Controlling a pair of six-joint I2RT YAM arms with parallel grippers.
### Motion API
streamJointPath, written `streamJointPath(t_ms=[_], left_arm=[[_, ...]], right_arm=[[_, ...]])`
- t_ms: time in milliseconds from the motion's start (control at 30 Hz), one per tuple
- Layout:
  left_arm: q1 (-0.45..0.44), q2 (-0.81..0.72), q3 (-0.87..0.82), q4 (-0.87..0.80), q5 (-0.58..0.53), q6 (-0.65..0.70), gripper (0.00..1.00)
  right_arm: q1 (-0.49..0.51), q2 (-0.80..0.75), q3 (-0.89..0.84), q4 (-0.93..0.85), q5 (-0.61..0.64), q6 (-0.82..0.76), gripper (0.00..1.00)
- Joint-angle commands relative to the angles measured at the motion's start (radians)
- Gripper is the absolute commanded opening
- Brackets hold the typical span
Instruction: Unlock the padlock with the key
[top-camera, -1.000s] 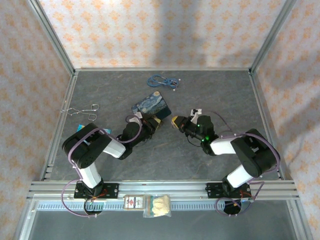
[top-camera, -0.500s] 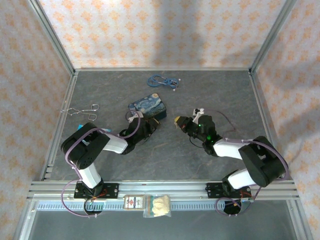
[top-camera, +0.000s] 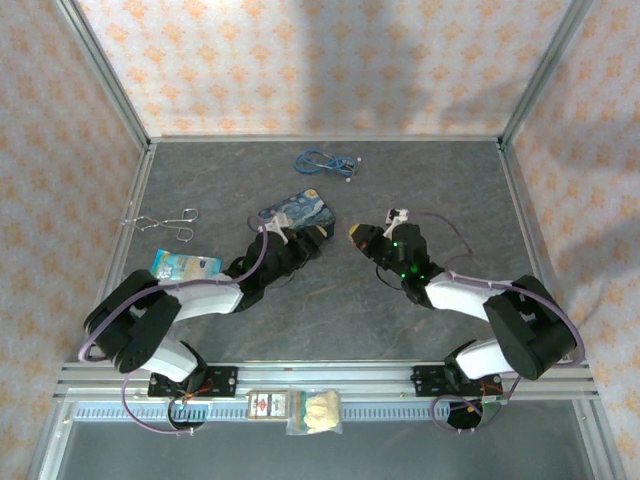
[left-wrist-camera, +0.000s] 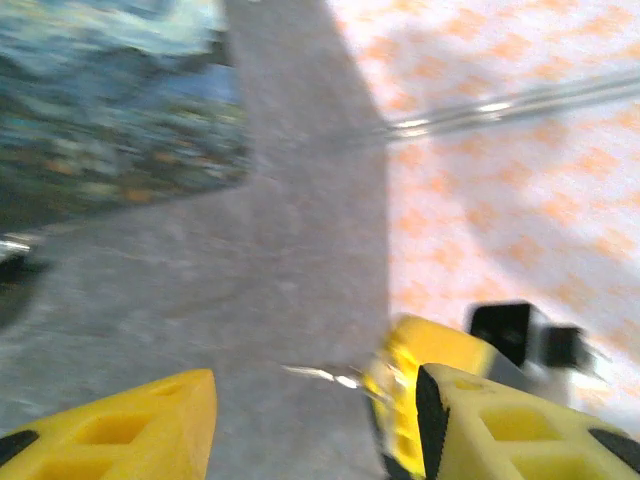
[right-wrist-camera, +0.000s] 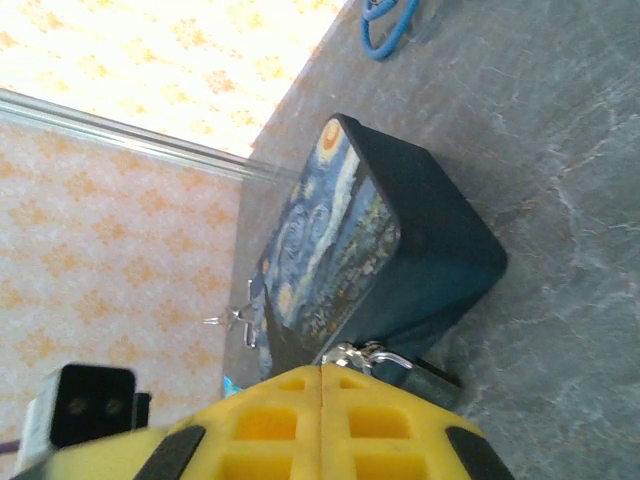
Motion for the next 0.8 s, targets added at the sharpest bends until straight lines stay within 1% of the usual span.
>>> streamJointPath(t_ms=[0, 100, 233, 367, 467, 567, 767], left_arm=[[-0.032, -0.002, 0.007, 0.045, 0.011, 0.018, 0.52], [-0.044, 0.039, 0.009, 0.137, 0.002, -0.013, 0.5], [-0.053, 0.098, 0.023, 0.259, -0.004, -0.045, 0.46], [-0.062, 0.112, 0.055, 0.268, -0.028, -0.043, 0.45], [-0.067, 0.129, 0.061, 0.297, -0.039, -0.057, 0.42], [-0.074, 0.149, 0.065, 0.326, -0.038, -0.075, 0.4], [-0.088, 0.182, 0.085, 0.341, -0.025, -0.091, 0.38]], right_arm=[[0.017, 0.005, 0.013, 0.086, 0.092, 0.105, 0.0], [0.036, 0.013, -0.007, 0.163, 0.136, 0.207, 0.0], [0.071, 0.011, -0.007, 0.177, 0.199, 0.274, 0.0], [0.091, 0.018, -0.011, 0.183, 0.226, 0.307, 0.0], [0.096, 0.031, -0.021, 0.21, 0.226, 0.33, 0.0], [0.099, 0.043, -0.023, 0.22, 0.231, 0.339, 0.0], [0.102, 0.052, -0.025, 0.235, 0.242, 0.347, 0.0]])
